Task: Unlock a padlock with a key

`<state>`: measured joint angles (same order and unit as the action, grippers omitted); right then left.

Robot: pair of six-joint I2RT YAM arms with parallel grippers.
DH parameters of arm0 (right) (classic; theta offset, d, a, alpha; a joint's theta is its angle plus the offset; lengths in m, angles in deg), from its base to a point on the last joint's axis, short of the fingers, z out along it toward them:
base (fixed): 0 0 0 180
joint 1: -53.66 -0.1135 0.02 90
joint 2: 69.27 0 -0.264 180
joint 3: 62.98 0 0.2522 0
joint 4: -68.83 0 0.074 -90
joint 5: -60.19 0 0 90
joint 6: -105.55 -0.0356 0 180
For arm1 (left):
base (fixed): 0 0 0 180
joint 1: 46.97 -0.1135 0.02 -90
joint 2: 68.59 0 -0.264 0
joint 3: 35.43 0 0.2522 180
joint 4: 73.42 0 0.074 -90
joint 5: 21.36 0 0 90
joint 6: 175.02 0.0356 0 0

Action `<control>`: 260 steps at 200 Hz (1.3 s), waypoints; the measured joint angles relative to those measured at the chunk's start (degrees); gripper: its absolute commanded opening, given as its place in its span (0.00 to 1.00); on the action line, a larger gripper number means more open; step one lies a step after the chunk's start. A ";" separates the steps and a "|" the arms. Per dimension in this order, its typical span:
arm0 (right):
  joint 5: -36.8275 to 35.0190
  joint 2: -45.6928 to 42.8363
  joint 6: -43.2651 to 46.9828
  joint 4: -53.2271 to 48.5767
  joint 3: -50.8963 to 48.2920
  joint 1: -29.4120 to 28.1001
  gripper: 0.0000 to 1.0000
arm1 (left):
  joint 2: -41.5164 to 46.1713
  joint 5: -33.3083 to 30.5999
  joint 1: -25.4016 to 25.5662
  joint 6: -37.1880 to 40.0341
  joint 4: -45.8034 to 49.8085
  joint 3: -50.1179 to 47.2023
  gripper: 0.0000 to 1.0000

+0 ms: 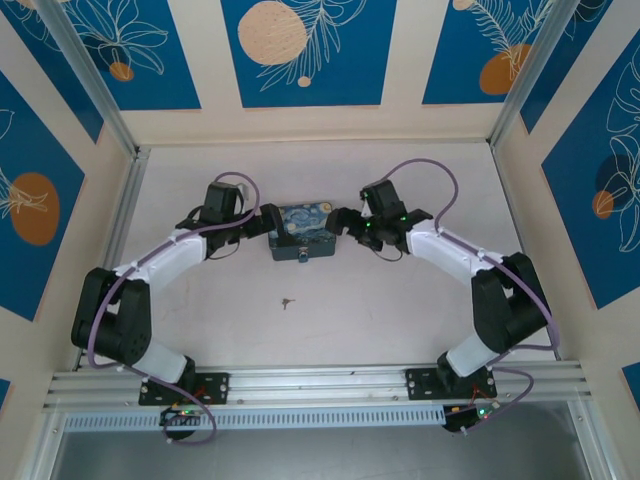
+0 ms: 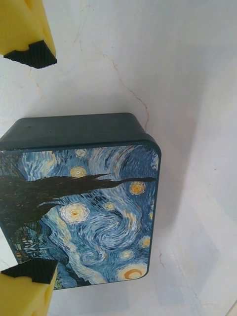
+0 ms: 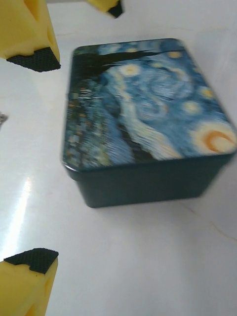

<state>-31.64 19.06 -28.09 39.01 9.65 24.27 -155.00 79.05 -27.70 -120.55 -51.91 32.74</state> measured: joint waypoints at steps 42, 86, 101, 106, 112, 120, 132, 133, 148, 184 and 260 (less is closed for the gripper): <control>-3.52 -8.55 -1.38 0.35 -11.50 -3.82 0.95 | -2.58 -0.13 0.04 0.04 -1.40 -0.26 1.00; -9.46 -12.94 -3.37 -1.07 -14.71 -6.32 0.99 | -10.60 0.50 1.40 0.02 -2.62 3.26 1.00; -10.82 -14.60 -3.98 -1.70 -15.17 -6.67 0.99 | -12.33 0.50 3.04 0.04 -2.60 5.35 1.00; -11.23 -15.02 -4.02 -1.84 -15.17 -6.67 0.99 | -12.72 0.50 3.65 0.04 -2.60 6.01 1.00; -11.52 -15.28 -4.11 -1.84 -15.17 -6.67 0.99 | -13.16 0.50 4.42 0.04 -2.62 6.91 1.00; -11.67 -15.45 -4.00 -1.79 -15.17 -6.67 0.99 | -13.55 0.17 5.33 0.04 -2.54 7.96 1.00; -11.69 -15.37 -3.61 -1.84 -15.17 -6.67 0.99 | -14.08 0.04 6.56 0.04 -2.62 9.22 1.00; -11.69 -15.37 -3.58 -1.84 -15.17 -6.67 0.99 | -14.10 0.04 6.62 0.04 -2.64 9.31 1.00; -11.37 -15.37 -2.84 -1.84 -15.17 -6.84 0.99 | -14.56 -0.17 7.93 0.02 -2.67 10.34 1.00; -9.07 -15.34 -1.18 -1.36 -15.72 -7.52 1.00 | -15.54 -0.44 10.32 0.02 -2.60 11.28 1.00; -7.98 -13.16 0.26 -1.36 -15.74 -8.44 1.00 | -13.18 -2.05 11.85 -3.10 -5.09 4.94 1.00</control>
<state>-39.61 5.90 -27.82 37.66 -6.08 15.84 -168.18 77.00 -15.85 -123.65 -57.00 37.68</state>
